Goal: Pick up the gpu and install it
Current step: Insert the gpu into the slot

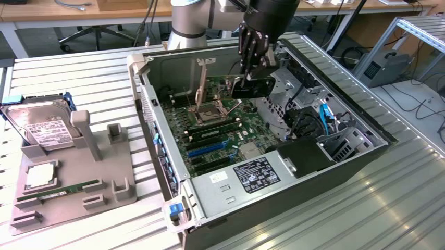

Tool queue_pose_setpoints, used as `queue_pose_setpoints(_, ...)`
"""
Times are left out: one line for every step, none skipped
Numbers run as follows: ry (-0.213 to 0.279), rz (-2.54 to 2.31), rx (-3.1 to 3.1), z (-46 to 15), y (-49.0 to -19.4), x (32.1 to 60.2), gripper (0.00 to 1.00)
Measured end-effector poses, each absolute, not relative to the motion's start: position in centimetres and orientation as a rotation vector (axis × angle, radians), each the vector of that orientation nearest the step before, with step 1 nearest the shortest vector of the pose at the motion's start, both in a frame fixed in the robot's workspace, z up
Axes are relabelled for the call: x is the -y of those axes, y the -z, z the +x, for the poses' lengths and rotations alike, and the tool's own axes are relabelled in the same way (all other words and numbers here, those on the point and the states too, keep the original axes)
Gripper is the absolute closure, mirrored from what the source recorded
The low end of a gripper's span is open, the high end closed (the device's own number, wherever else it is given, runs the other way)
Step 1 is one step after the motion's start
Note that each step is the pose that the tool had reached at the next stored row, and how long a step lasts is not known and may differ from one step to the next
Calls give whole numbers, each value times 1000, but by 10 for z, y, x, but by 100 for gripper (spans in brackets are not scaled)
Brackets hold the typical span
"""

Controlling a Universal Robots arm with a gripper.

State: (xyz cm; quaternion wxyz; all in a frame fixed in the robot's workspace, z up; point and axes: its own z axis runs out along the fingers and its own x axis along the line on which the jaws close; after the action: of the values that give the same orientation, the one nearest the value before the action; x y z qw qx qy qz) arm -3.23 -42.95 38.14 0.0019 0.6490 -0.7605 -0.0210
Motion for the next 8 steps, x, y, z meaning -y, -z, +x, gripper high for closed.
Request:
queue_pose_setpoints(66, 2041, 2382, -32, -381, 429, 73)
queue_pose_setpoints(66, 2043, 2380, -32, -381, 429, 73)
queue_pose_setpoints(66, 2046, 2378, -32, -381, 429, 73)
queue_pose_setpoints(66, 2048, 2376, -32, -381, 429, 73)
queue_pose_setpoints(66, 2051, 2373, -32, -381, 429, 73)
queue_pose_setpoints(66, 2054, 2371, -32, -381, 429, 73)
queue_pose_setpoints(66, 2057, 2368, -32, -381, 429, 73)
queue_pose_setpoints(66, 2060, 2365, -32, -381, 429, 73)
